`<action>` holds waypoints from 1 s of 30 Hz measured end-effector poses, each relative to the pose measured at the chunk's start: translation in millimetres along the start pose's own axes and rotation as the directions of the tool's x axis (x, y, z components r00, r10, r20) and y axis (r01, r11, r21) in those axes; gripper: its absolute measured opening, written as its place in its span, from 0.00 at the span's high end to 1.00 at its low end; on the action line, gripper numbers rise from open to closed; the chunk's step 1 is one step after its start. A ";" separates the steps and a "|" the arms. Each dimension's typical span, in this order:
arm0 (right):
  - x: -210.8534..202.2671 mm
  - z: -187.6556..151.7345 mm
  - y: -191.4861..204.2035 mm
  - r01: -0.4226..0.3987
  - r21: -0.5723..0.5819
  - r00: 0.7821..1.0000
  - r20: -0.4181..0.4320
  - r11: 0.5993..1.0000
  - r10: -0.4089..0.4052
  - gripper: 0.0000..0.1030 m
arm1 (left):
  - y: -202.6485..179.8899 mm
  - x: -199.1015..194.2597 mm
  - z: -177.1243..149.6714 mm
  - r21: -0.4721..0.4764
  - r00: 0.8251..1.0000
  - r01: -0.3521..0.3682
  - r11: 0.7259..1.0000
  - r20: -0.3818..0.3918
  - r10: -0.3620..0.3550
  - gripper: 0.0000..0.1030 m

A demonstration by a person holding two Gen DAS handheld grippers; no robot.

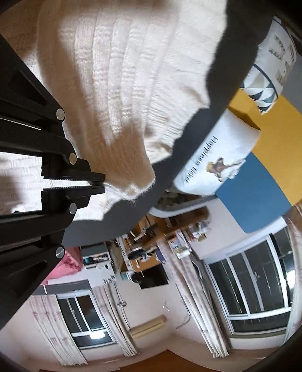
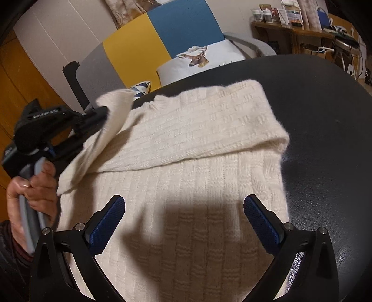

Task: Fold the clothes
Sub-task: 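Lift the sweater side and fold it over the body with the left gripper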

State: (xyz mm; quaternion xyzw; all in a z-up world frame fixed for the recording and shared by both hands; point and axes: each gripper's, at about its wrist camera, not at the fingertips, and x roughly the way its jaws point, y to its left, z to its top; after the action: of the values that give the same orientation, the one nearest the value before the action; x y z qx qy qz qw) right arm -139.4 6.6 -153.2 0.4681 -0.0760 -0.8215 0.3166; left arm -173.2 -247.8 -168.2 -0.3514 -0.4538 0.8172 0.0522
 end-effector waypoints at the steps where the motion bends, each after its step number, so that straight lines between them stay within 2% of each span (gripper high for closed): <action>1: -1.7 0.3 -2.7 -0.005 0.004 1.000 0.001 1.000 0.005 0.00 | -0.6 3.9 -2.0 0.012 1.000 -0.009 1.000 -0.010 0.009 0.98; 4: -6.9 2.1 -9.7 -0.032 0.017 0.999 0.005 0.999 0.032 0.00 | -5.3 15.1 -6.8 0.064 0.998 -0.029 0.998 -0.047 0.032 0.97; 6: -10.6 7.6 -10.0 -0.103 0.043 0.994 0.023 0.994 0.103 0.00 | -5.9 19.5 -9.6 0.073 0.996 -0.026 0.997 -0.087 0.033 0.97; 8: -11.6 17.9 -11.7 -0.182 0.088 0.983 0.038 0.979 0.179 0.00 | -4.3 11.9 -9.9 0.059 0.996 -0.009 0.998 -0.087 0.014 0.96; 11: -4.4 31.6 -12.0 -0.299 0.156 0.954 0.043 0.941 0.296 0.00 | -0.1 -26.6 -10.6 0.043 0.999 0.033 0.999 -0.039 -0.031 0.91; 13: 6.0 40.9 -11.0 -0.385 0.217 0.922 0.047 0.897 0.384 0.00 | 10.7 -62.1 -14.5 0.021 0.998 0.056 0.998 0.002 -0.056 0.90; 15: 16.9 47.2 -8.0 -0.421 0.257 0.906 0.062 0.870 0.420 0.00 | 27.1 -101.5 -20.8 -0.012 0.996 0.079 0.997 0.048 -0.078 0.90; 18: 37.4 49.2 -2.8 -0.477 0.342 0.873 0.077 0.810 0.481 0.01 | 60.9 -149.2 -35.4 -0.075 0.992 0.059 0.995 0.117 -0.050 0.90; 19: 45.6 49.4 -1.5 -0.478 0.367 0.871 0.077 0.798 0.486 0.05 | 72.3 -161.1 -40.6 -0.094 0.991 0.046 0.994 0.130 -0.033 0.90; 20: 52.9 49.5 -1.6 -0.474 0.395 0.871 0.084 0.787 0.483 0.11 | 83.7 -172.9 -45.8 -0.114 0.990 0.033 0.993 0.142 -0.016 0.90; 21: 58.6 49.1 -4.1 -0.462 0.424 0.878 0.099 0.779 0.468 0.27 | 95.0 -184.8 -50.9 -0.134 0.988 0.020 0.991 0.154 0.001 0.90; 22: 64.5 48.7 -7.0 -0.447 0.453 0.886 0.108 0.771 0.450 0.34 | 104.2 -193.8 -54.7 -0.144 0.987 0.003 0.990 0.161 0.021 0.90; 25: 81.5 48.0 -10.2 -0.404 0.515 0.904 0.096 0.756 0.418 0.34 | 124.3 -205.0 -60.1 -0.165 0.985 -0.030 0.986 0.165 0.058 0.90; 28: 87.3 50.6 -3.2 -0.356 0.504 0.928 0.091 0.787 0.361 0.34 | 143.4 -209.1 -63.8 -0.212 0.985 -0.019 0.977 0.165 0.055 0.89; 30: 94.6 52.5 -0.1 -0.328 0.519 0.937 0.075 0.789 0.340 0.35 | 150.9 -205.8 -64.5 -0.250 0.986 0.010 0.968 0.165 0.032 0.87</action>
State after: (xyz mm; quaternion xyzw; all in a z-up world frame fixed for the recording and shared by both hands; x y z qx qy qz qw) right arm -216.5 -58.2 -192.6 0.5248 -0.3747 -0.6950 0.3180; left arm 56.1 -373.5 -199.2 -0.2879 -0.5540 0.7803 -0.0355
